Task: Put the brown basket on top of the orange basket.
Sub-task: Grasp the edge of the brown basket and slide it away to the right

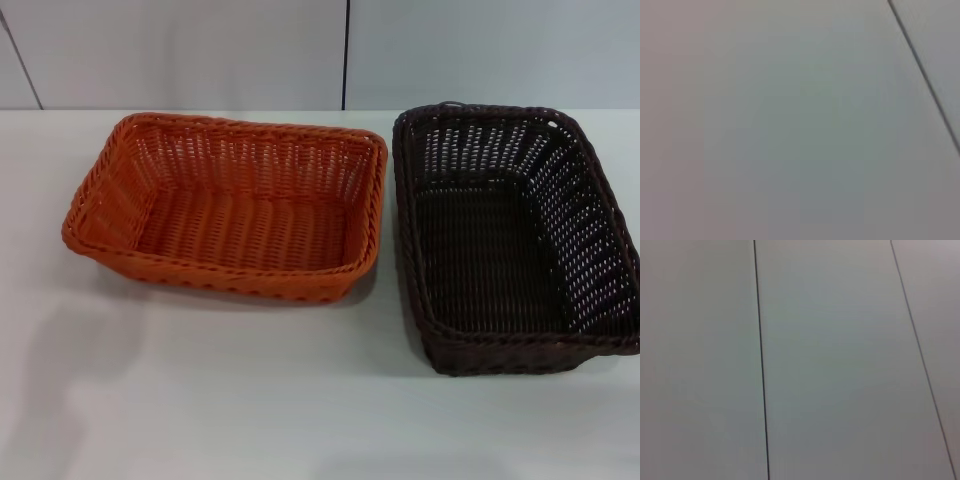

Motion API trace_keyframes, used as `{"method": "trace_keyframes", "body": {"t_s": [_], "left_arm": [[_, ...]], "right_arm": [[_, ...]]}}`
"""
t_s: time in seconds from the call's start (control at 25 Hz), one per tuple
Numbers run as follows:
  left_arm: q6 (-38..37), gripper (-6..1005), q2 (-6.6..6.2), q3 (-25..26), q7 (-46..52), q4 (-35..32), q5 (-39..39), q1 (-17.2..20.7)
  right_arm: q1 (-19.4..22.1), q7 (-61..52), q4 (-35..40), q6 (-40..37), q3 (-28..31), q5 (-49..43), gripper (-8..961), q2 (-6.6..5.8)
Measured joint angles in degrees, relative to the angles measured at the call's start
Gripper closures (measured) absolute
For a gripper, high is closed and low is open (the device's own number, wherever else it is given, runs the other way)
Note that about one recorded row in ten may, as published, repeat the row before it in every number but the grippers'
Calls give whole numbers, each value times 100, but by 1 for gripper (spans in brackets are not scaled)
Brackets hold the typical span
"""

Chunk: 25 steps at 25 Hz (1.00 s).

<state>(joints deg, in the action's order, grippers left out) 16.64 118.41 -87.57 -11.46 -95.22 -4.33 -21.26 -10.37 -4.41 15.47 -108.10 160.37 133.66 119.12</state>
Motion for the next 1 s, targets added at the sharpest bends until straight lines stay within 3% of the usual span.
{"method": "trace_keyframes", "body": {"t_s": [0.12,0.2,0.32,0.4,0.48,0.52,0.56,0.6,0.64,0.72,0.8,0.84,0.88,0.92,0.96,1.0], "left_arm": [[-2358,198,-4,-334,661,121,-67,1058],[-3454,198,-5,-399,997,418,-125,1466],[-4495,199,-8,-411,1261,1141,-222,1829],[-5184,199,-16,-409,1362,1855,-266,1944],[-5356,199,-14,-400,1407,2148,-301,1966],[-5708,199,-9,-375,1595,2940,-452,2001],[-5708,199,-9,-375,1595,2940,-452,2001],[-6117,199,-22,-353,1960,3767,-628,1968],[-6117,199,-22,-353,1960,3767,-628,1968],[-6981,199,-24,-301,2193,4842,-690,1812],[-7574,198,-17,-247,2195,5465,-697,1684],[-7574,198,-17,-247,2195,5465,-697,1684],[-7574,198,-17,-247,2195,5465,-697,1684],[-7817,198,-19,-209,2239,6005,-703,1572],[-7817,198,-19,-211,2239,6072,-703,1560],[-7816,198,-22,-215,2234,6160,-703,1542]], "right_arm": [[-54,-26,-53,-32,-38,-23,131,-3],[-92,-34,-70,-41,-49,-47,131,-3],[-153,-40,-71,-69,-56,-94,131,0],[-186,-41,-71,-186,-55,-116,130,8],[-210,-42,-59,-328,-55,-125,130,11],[-221,-42,-47,-390,-55,-130,130,12],[-229,-43,-31,-443,-55,-138,130,13],[-234,-43,-27,-493,-53,-166,130,13],[-236,-44,-29,-537,-53,-207,130,14],[-249,-42,-35,-667,-52,-347,130,15],[-319,-45,1,-751,-50,-570,130,-4],[-319,-45,1,-751,-50,-570,130,-4],[-368,-47,54,-724,-51,-654,130,-25],[-423,-51,133,-674,-53,-707,130,-60],[-479,-59,235,-631,-59,-754,129,-99],[-640,-117,593,-559,-100,-841,129,-272]]}}
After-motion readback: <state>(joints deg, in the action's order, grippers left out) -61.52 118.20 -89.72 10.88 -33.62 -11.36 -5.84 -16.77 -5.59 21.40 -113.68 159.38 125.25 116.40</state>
